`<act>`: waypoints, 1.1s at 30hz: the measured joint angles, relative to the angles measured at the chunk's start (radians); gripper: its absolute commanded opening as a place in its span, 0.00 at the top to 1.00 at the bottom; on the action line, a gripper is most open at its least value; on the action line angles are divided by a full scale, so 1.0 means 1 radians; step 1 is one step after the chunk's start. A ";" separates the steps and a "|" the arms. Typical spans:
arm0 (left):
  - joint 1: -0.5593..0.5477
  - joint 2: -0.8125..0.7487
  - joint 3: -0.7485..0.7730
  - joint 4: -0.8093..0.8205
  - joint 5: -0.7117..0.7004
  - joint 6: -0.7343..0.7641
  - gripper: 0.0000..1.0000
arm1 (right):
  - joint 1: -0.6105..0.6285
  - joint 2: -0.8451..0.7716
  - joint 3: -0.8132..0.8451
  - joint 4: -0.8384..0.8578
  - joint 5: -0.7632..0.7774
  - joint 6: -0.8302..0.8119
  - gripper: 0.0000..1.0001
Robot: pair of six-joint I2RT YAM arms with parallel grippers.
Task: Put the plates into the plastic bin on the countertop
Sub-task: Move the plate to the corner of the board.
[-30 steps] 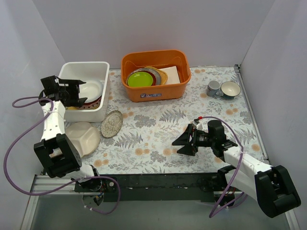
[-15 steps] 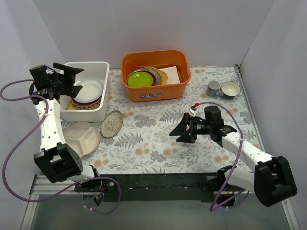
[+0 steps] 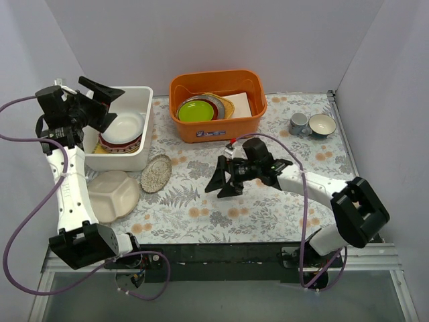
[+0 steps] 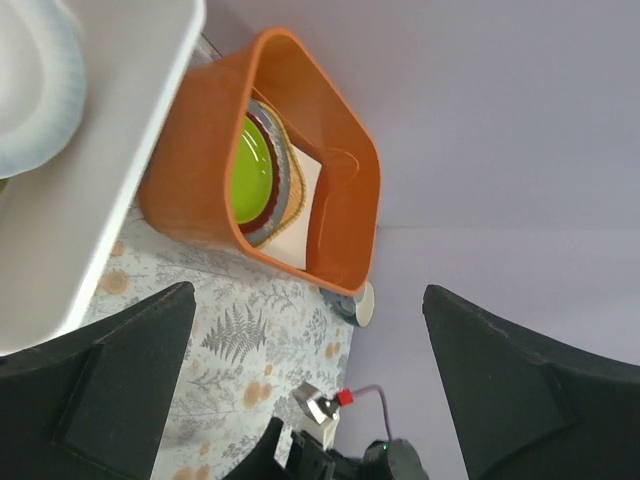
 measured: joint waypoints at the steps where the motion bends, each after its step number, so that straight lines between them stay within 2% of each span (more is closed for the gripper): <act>1: -0.017 -0.009 0.006 0.009 0.010 0.011 0.02 | 0.025 0.040 0.039 0.007 0.007 0.003 0.05; 14: -0.171 -0.063 0.032 0.060 0.125 0.118 0.02 | 0.159 0.373 0.362 0.050 0.042 0.029 0.07; 29: -0.187 -0.147 0.108 -0.027 0.148 0.181 0.02 | 0.291 0.630 0.621 0.085 0.104 0.117 0.13; 33: -0.188 -0.153 0.122 -0.046 0.158 0.187 0.02 | 0.304 0.718 0.726 0.124 0.132 0.156 0.20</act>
